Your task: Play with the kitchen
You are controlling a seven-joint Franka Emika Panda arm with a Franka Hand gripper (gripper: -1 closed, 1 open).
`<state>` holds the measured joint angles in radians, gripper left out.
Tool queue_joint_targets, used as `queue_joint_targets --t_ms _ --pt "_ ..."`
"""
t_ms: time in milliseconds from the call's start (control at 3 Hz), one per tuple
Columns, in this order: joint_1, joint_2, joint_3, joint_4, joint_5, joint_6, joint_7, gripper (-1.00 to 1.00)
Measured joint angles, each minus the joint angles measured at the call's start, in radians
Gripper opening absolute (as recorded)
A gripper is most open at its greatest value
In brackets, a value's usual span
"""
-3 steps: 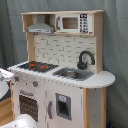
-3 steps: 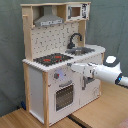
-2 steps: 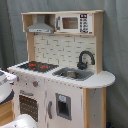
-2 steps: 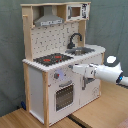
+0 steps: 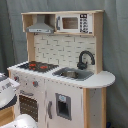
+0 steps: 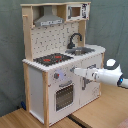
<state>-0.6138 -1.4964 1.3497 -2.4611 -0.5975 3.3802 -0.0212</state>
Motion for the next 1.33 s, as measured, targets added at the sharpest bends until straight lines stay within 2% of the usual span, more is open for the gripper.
queue_joint_targets --t_ms 667,1333 --pt "0.002 -0.009 0.000 0.000 0.009 -0.051 0.216 1.00" --pt "-0.013 -0.008 0.014 -0.002 0.009 -0.130 0.444 1.00"
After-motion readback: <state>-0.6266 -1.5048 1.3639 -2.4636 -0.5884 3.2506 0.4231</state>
